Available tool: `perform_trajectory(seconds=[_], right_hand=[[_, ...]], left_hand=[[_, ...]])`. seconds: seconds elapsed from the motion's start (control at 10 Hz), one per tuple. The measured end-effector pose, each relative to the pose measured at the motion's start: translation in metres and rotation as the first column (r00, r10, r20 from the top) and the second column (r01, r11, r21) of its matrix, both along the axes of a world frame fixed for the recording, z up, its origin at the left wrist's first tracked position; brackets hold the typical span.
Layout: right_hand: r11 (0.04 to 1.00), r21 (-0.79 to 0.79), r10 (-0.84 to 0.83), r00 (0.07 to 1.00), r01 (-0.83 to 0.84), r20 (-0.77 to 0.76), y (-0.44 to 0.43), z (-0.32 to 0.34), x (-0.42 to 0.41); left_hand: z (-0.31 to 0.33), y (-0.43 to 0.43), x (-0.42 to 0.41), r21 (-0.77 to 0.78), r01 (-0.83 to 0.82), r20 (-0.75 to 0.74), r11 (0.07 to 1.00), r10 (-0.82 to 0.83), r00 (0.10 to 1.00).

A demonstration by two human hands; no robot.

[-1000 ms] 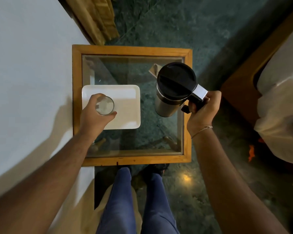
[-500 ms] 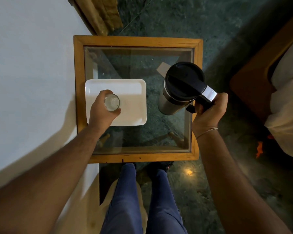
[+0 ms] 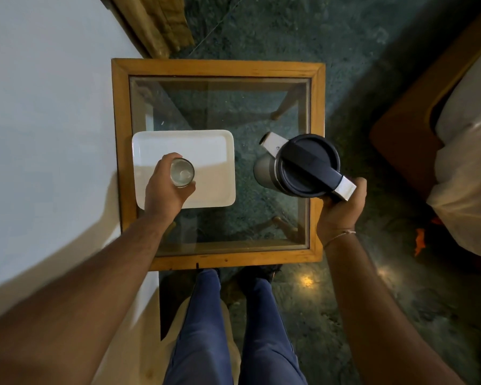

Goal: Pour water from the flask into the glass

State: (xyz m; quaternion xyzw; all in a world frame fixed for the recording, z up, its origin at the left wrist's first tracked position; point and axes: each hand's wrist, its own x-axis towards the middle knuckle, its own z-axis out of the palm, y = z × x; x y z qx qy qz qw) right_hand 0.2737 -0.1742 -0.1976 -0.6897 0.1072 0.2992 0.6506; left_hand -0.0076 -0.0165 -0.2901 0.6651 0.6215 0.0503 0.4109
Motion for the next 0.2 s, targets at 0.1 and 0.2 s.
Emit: perform_trajectory(seconds=[0.1, 0.2], right_hand=[[0.996, -0.012, 0.093, 0.994, -0.093, 0.051, -0.008, 0.003, 0.001], [0.982, -0.086, 0.18, 0.977, -0.171, 0.116, -0.012, 0.021, 0.002]], left_hand=[[0.014, -0.003, 0.001, -0.015, 0.036, -0.031, 0.999, -0.037, 0.999], [0.029, -0.012, -0.005, 0.088, 0.067, -0.104, 0.994, -0.057, 0.993]])
